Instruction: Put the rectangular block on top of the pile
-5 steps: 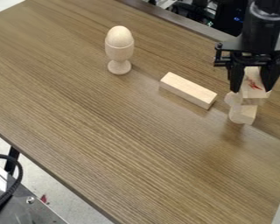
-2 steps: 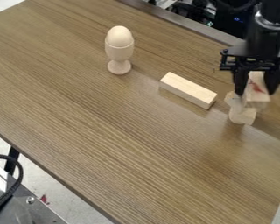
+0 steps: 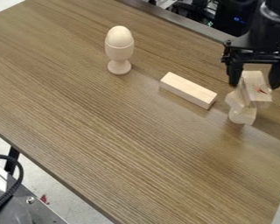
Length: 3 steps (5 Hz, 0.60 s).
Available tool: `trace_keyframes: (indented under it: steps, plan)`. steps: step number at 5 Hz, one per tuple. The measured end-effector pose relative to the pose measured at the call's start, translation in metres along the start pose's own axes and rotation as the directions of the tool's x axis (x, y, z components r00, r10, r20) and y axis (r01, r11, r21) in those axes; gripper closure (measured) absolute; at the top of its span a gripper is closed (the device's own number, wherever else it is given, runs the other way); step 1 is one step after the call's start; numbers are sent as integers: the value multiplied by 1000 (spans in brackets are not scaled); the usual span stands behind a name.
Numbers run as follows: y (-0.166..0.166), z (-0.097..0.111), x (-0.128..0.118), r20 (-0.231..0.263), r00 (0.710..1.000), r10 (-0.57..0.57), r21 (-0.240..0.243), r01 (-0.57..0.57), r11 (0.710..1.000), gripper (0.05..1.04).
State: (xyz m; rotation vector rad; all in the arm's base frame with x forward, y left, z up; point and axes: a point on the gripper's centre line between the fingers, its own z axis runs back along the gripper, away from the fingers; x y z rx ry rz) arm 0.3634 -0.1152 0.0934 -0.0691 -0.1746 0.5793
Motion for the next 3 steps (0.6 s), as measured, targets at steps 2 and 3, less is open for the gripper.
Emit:
trace_keyframes:
  steps: [2, 3]
  plan:
    - [-3, 19, -1, -17, 999, -52, -71, 51, 996, 84]
    - [-7, 59, 15, -17, 986, -166, -165, 161, 973, 84]
